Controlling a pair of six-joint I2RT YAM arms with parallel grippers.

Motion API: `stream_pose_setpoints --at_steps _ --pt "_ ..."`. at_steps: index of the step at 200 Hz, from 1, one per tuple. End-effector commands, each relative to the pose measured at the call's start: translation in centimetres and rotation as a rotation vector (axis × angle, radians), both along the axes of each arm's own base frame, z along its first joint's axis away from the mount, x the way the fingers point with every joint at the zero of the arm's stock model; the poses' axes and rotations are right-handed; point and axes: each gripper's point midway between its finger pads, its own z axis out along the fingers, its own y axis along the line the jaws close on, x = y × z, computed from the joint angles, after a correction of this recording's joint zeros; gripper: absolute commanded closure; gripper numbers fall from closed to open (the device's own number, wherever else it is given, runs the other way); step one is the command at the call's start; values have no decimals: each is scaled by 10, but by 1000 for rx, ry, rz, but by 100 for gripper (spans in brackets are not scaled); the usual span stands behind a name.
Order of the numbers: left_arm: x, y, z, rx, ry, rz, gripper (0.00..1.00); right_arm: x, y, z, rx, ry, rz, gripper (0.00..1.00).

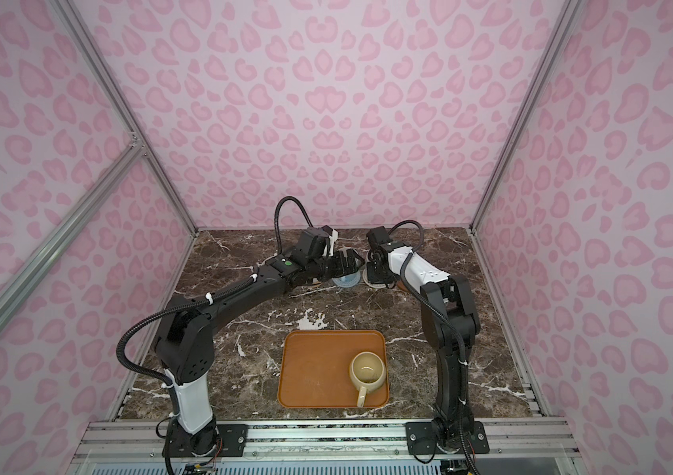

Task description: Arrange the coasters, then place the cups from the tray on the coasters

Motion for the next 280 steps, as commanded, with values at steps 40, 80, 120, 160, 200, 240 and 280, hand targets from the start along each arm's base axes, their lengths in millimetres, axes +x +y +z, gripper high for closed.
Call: stream_pose_setpoints --at_steps 40,80,120,160,200,240,280 --pt "1 6 10 4 -25 15 3 0 -2 5 -3 -8 -12 63" --pt "-2 10 13 9 -32 19 3 -2 -4 15 2 -28 -27 49" --pt "-9 18 21 5 -50 24 3 -12 -7 47 33 -99 -49 16" --pt "-22 24 33 -14 -66 10 3 -30 -11 78 48 -151 -64 2" --pt "-38 34 38 -20 -65 -2 3 -65 -11 82 75 -143 -47 2" --pt "-59 34 39 -57 -47 -71 3 -106 -4 94 96 -165 -22 2" --pt "-85 38 29 -53 -14 -131 3 -150 7 92 146 -160 19 2"
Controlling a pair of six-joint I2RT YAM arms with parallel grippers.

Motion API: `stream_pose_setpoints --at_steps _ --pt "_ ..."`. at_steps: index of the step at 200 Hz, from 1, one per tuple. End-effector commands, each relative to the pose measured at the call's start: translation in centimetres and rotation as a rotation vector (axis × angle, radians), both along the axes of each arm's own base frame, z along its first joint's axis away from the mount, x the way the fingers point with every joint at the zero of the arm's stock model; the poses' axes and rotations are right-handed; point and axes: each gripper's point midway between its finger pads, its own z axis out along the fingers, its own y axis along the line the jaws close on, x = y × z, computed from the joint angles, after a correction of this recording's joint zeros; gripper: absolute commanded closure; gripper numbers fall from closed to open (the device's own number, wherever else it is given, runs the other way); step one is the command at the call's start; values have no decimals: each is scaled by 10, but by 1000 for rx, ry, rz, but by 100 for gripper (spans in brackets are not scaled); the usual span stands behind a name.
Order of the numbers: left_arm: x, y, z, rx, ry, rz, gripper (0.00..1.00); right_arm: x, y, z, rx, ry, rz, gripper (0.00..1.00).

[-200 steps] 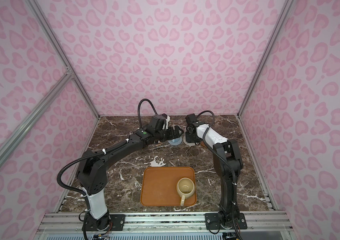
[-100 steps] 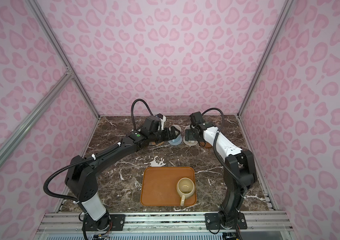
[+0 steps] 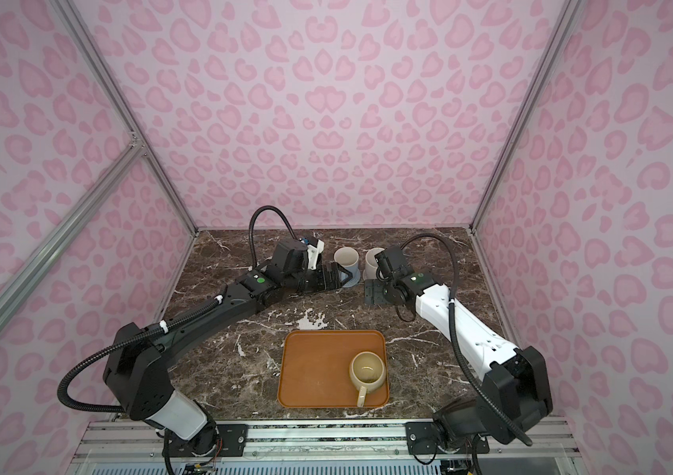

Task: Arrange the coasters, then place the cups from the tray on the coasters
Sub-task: 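Open the right gripper and move it back toward the beige mug on the tray, then lower the right gripper onto the beige mug rim and grasp it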

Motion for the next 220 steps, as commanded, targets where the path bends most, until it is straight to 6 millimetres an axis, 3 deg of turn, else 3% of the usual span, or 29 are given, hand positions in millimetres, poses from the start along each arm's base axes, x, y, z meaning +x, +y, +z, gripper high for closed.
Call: stream_pose_setpoints --at_steps 1,68,103,153,220 --pt "-15 0 7 -24 -15 -54 3 -19 2 -5 22 14 -7 1" --pt "-64 16 -14 9 9 -99 3 -100 5 -8 -17 63 72 2" --pt "-79 22 -25 30 25 -107 3 -138 13 -10 -13 81 129 1" --pt "-96 24 -38 46 41 -107 3 -177 15 -22 -41 99 160 2" --pt "-105 33 -55 69 68 -87 3 -214 42 -47 36 116 233 2"
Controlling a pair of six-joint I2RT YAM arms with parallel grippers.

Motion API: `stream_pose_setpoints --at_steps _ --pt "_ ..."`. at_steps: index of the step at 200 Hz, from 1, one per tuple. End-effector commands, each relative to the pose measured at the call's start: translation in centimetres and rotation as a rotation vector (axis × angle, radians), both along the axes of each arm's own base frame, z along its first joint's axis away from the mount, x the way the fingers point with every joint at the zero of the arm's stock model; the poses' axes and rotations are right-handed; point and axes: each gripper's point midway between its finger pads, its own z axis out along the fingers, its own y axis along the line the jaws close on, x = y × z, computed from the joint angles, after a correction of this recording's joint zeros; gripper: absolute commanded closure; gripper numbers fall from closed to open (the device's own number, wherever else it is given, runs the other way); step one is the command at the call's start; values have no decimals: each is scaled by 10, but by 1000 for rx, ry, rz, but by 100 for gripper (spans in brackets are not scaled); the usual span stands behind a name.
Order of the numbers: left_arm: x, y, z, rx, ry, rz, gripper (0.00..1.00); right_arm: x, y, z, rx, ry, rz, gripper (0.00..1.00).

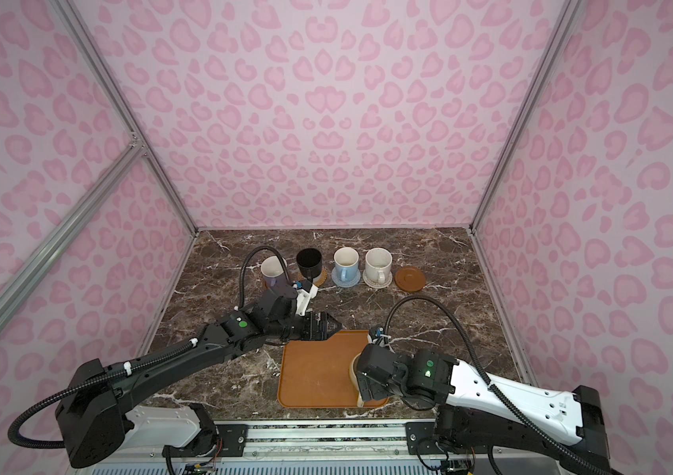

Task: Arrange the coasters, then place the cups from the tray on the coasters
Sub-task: 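Lower the right gripper onto the beige mug rim and grasp it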

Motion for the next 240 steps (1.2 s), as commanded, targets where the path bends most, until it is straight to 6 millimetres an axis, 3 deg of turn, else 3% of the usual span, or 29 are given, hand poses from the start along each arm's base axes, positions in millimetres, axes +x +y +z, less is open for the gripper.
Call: stream_pose_setpoints --at_steps 1,99,135,168,240 --pt "3 1 1 -11 -15 22 3 -3 8 -6 36 -1 -41 2" --pt "-14 12 -17 -18 24 29 3 -17 24 -35 11 32 -22 7" --pt "-21 26 -27 -5 33 59 3 -15 24 -46 -40 21 -32 9" --pt "-29 30 -32 -8 43 64 3 -8 19 -51 -100 -12 -49 19" --pt "-37 29 -37 -23 44 64 3 7 11 -59 -172 -8 -68 57"
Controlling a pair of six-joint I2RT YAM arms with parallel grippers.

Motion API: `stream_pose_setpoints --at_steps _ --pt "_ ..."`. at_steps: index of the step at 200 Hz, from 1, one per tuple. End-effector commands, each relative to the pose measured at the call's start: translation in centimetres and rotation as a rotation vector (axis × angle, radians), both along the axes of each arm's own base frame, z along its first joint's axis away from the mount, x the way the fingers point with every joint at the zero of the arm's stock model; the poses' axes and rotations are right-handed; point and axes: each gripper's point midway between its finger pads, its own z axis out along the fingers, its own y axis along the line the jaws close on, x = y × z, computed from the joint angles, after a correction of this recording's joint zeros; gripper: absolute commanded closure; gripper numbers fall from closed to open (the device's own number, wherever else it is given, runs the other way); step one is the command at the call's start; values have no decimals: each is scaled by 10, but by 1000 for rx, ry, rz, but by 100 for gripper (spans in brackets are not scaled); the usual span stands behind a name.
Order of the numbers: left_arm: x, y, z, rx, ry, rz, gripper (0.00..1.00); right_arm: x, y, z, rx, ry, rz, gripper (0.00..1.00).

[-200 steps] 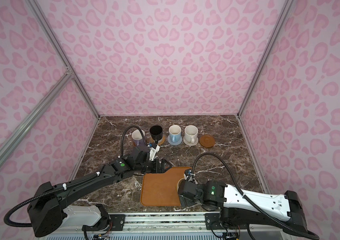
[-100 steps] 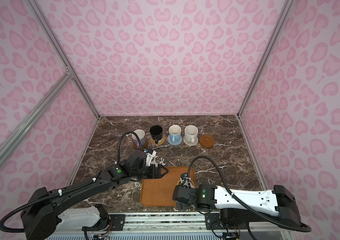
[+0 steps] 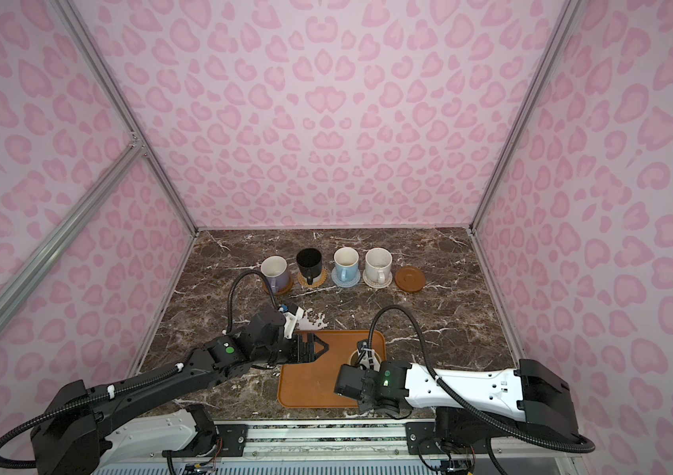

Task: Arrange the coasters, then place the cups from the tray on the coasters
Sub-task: 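Lower the right gripper onto the beige mug rim and grasp it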

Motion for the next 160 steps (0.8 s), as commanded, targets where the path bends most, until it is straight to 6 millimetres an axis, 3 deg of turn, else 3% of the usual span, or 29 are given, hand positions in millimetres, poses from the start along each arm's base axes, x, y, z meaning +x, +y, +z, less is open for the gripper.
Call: stream_pose_setpoints --at_steps 1,68,160 --pt "3 -5 8 -39 -28 9 3 8 -1 -2 -12 -23 7 58" --pt "3 -8 7 -48 -35 18 3 14 -2 -14 -44 -10 1 54" --pt "4 -10 5 -60 -44 25 3 19 -4 -29 -42 10 -14 68"
